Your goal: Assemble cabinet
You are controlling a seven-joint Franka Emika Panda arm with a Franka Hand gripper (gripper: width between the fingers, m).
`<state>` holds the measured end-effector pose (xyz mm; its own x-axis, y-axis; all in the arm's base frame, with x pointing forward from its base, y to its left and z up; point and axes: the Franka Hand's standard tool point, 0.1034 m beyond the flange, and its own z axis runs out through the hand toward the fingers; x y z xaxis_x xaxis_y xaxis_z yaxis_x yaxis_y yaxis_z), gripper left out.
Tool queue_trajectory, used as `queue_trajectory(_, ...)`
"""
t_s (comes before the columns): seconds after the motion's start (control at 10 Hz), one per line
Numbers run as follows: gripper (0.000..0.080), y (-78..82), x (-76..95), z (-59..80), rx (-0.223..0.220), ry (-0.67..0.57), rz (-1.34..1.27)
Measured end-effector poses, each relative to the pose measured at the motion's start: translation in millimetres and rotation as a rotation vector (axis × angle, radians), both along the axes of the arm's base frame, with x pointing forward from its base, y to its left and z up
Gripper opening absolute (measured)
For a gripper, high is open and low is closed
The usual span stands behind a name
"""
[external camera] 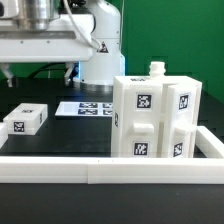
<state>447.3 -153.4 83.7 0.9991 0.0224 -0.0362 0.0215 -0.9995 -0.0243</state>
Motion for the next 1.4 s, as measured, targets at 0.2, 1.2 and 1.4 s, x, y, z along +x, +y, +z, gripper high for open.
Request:
queue_trajectory(0.2, 0.0797, -22.1, -13.1, -19.3, -0.017, 0.018, -0.022)
queue_trajectory(1.2, 0.0797, -29.4, -38.2, -71.3, -0.038, 0.088, -0.027)
queue_trajectory(1.4, 0.0772, -28.0, -38.8, -72.9, -0.038, 0.092, -0.024)
